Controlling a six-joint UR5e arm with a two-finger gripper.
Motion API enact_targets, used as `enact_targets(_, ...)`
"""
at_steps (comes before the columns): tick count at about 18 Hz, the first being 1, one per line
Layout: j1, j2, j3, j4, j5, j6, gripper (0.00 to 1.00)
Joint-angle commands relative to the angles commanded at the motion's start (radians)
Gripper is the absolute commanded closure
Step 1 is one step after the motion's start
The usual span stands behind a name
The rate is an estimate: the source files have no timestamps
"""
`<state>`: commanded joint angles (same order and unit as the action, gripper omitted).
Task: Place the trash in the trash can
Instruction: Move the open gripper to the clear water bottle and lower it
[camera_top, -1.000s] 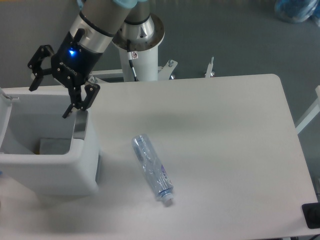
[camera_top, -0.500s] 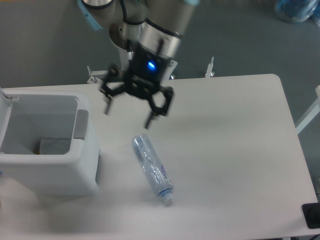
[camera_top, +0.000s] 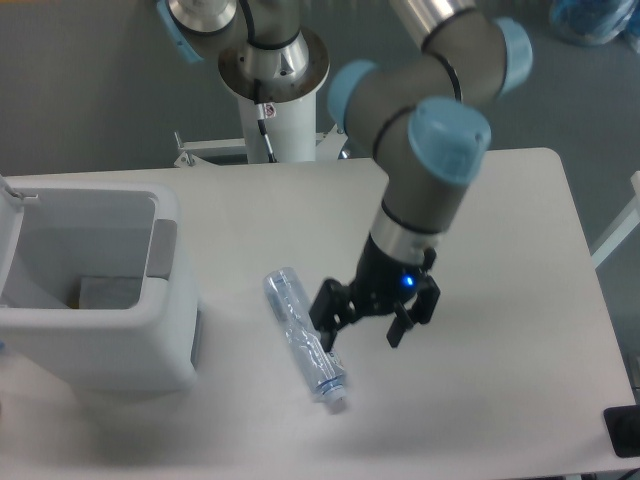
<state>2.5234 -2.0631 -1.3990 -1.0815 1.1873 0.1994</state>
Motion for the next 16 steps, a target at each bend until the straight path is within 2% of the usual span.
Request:
enact_targets(2,0.000,-0.021,-0.012,0.009,0.006,0.000,0.00)
enact_targets(4,-0.005,-0.052,-0.014,0.020,0.075,0.000,0.00)
enact_targets(8,-0.034,-0.095,-0.014,0.095,0.140,-0.003,0.00)
enact_targets(16,-0.054,-0.150,-0.002,0.101,0.163,-0.087,0.00)
